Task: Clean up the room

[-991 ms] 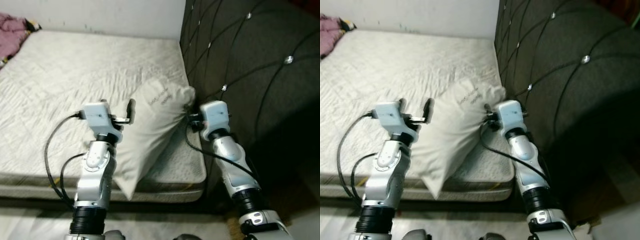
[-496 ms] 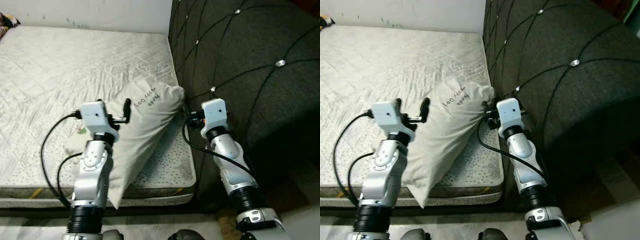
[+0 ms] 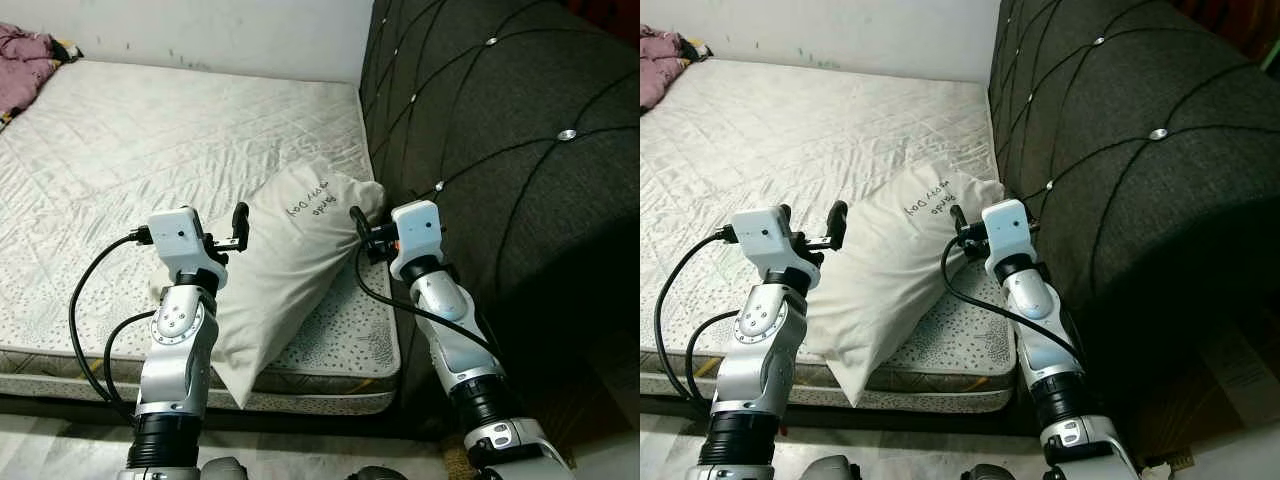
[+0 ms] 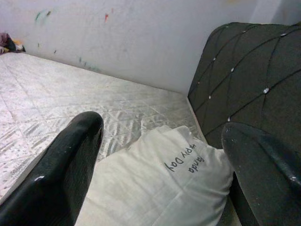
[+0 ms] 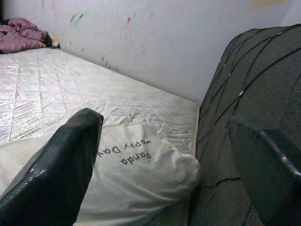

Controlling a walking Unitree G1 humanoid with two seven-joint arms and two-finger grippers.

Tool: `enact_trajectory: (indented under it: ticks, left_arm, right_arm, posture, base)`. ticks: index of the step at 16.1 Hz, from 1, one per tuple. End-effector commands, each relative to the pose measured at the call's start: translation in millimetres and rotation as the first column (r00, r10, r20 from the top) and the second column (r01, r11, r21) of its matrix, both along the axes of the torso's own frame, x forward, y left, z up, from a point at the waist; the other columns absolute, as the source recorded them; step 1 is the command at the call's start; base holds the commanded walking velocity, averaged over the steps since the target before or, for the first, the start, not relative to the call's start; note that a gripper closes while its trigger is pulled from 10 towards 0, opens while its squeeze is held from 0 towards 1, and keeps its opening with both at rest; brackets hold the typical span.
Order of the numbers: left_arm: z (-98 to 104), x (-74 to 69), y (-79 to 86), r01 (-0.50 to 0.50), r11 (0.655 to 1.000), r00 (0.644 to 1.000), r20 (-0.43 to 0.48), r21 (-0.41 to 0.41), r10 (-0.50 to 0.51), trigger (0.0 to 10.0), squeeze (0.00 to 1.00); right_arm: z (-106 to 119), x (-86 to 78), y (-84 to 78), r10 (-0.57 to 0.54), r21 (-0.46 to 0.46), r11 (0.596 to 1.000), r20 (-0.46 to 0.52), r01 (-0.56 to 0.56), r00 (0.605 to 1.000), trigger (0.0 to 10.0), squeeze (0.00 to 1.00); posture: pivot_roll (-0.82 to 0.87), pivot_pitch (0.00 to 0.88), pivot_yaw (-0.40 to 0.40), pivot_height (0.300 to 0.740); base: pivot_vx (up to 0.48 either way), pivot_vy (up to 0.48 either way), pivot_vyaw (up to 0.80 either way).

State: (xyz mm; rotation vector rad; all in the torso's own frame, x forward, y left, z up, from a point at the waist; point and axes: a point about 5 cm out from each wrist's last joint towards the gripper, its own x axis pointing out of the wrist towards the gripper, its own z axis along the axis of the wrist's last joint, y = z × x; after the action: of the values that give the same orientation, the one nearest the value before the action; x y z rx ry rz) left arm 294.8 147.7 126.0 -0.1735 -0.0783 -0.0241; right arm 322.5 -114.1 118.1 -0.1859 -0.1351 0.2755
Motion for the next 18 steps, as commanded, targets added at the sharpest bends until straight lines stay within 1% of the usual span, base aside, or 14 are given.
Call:
enact_trajectory:
  ticks: [1, 3, 4, 5, 6, 8, 9, 11, 14, 18]
  left_arm:
    - [-2, -2.9, -1.2, -0.001, 1.000, 1.000, -0.009, 0.005, 0.001, 10.0, 0.00]
    - [-8, -8.3, -1.9, -0.010, 1.000, 1.000, -0.026, 0.009, 0.010, 10.0, 0.00]
    - [-11, -8.8, -1.0, -0.002, 1.000, 0.999, -0.038, 0.022, 0.002, 10.0, 0.00]
    - [-15, -9.4, 5.0, -0.008, 0.999, 0.999, -0.051, 0.042, 0.010, 10.0, 0.00]
    - [-16, -10.2, 7.9, -0.012, 0.999, 0.998, -0.056, 0.050, 0.015, 10.0, 0.00]
    - [-22, -16.3, 14.5, -0.017, 0.998, 0.997, -0.074, 0.064, 0.022, 10.0, 0.00]
    - [-22, -18.9, 14.7, -0.023, 0.998, 0.997, -0.077, 0.063, 0.028, 10.0, 0.00]
    - [-24, -22.7, 13.0, -0.034, 0.998, 0.996, -0.084, 0.053, 0.039, 10.0, 0.00]
    - [-27, -27.2, 10.5, -0.040, 0.998, 0.994, -0.096, 0.039, 0.044, 10.0, 0.00]
    - [-27, -26.5, 8.9, -0.024, 0.999, 0.994, -0.103, 0.023, 0.026, 10.0, 0.00]
  right_arm:
    - [-6, -3.8, -1.1, 0.008, 0.002, 1.000, -0.020, -0.008, 1.000, 10.0, 0.00]
    - [-7, -9.1, -0.1, 0.014, -0.007, 1.000, -0.007, -0.014, 1.000, 10.0, 0.00]
    - [-8, -6.4, -3.3, -0.009, 0.020, 1.000, -0.025, 0.009, 1.000, 10.0, 0.00]
    - [-8, -4.6, -5.8, -0.033, 0.063, 0.997, -0.040, 0.035, 0.999, 10.0, 0.00]
    - [-8, -5.1, -5.5, -0.032, 0.067, 0.997, -0.041, 0.035, 0.999, 10.0, 0.00]
    - [-14, -13.1, -4.5, -0.029, 0.065, 0.997, -0.051, 0.032, 0.998, 10.0, 0.00]
    - [-16, -15.4, -4.1, -0.027, 0.065, 0.997, -0.053, 0.031, 0.998, 10.0, 0.00]
    - [-16, -12.9, -2.3, -0.014, 0.080, 0.997, -0.071, 0.020, 0.997, 10.0, 0.00]
    - [-16, -13.6, 1.9, 0.009, 0.062, 0.998, -0.070, -0.005, 0.997, 10.0, 0.00]
    - [-16, -15.0, -2.4, -0.014, 0.067, 0.998, -0.074, 0.019, 0.997, 10.0, 0.00]
  posture:
    - [0.02, 0.000, -0.062, 0.740]
    - [0.03, 0.000, -0.056, 0.740]
    - [0.03, 0.000, -0.056, 0.740]
    - [0.03, 0.000, -0.054, 0.740]
    - [0.03, 0.000, -0.051, 0.740]
    - [0.05, 0.000, -0.054, 0.740]
    - [0.06, 0.000, -0.059, 0.740]
    - [0.06, 0.000, -0.072, 0.740]
    - [0.07, 0.000, -0.084, 0.740]
    - [0.05, 0.000, -0.073, 0.740]
  base:
    - [0.000, 0.000, 0.00]
    - [0.000, 0.000, 0.00]
    - [0.000, 0.000, 0.00]
    - [0.000, 0.000, 0.00]
    - [0.000, 0.000, 0.00]
    - [0.000, 0.000, 0.00]
    - [0.000, 0.000, 0.00]
    - [0.000, 0.000, 0.00]
    - [0.000, 0.000, 0.00]
    - [0.000, 0.421, 0.00]
